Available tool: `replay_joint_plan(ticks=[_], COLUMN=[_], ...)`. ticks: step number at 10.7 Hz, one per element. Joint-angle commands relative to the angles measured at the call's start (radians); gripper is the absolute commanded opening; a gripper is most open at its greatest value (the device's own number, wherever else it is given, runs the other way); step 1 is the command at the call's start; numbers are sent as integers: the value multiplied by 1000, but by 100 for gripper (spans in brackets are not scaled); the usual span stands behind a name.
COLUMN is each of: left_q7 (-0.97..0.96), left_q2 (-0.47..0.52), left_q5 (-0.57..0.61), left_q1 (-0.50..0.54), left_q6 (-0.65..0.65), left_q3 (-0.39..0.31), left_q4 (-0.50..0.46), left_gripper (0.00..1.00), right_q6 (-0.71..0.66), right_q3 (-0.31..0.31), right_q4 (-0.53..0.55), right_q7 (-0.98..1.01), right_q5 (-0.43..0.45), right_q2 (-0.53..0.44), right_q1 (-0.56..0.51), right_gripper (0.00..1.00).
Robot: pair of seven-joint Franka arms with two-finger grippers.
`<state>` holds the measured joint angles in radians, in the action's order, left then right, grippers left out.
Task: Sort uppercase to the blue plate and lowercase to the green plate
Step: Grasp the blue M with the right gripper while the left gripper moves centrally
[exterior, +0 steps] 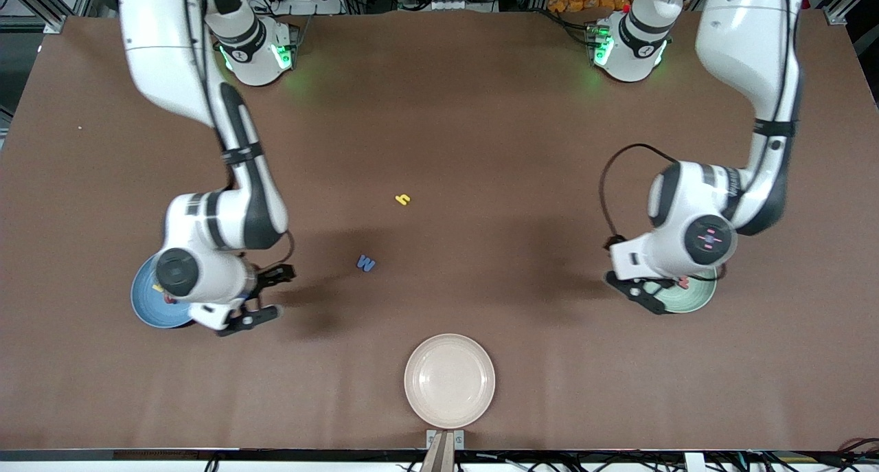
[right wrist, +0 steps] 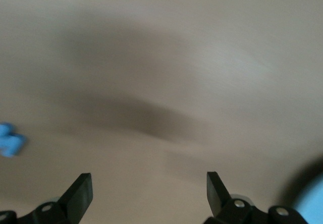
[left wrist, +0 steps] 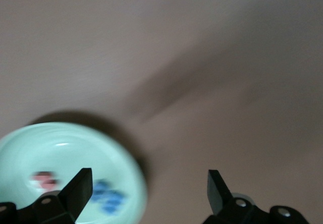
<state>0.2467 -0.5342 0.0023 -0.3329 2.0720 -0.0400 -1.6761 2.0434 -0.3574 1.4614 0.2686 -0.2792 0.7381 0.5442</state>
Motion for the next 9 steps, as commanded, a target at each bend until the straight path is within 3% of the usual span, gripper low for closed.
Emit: replay_joint_plan(ticks=[1, 2, 5, 9], left_q7=[-320, -386, -502, -517], left_q2=[31, 31, 30, 28], left_q5=[-5, -1, -1, 1], left_q1=[6, 6, -4, -9], left_q6=[-21, -21, -21, -21], left_q3=[115, 139, 176, 177], left_q4=[-11, -8, -2, -2], left_gripper=[100, 100, 100, 100], right_q6=[125, 165, 300, 325], right_q3=[56, 96, 112, 141], right_q4=[23, 36, 135, 194], right_q7=[94, 103, 100, 80], right_q5=[-23, -23, -25, -66], right_q2=[6, 7, 7, 7], right_q1=[45, 42, 97, 121], right_gripper=[100, 100, 100, 100])
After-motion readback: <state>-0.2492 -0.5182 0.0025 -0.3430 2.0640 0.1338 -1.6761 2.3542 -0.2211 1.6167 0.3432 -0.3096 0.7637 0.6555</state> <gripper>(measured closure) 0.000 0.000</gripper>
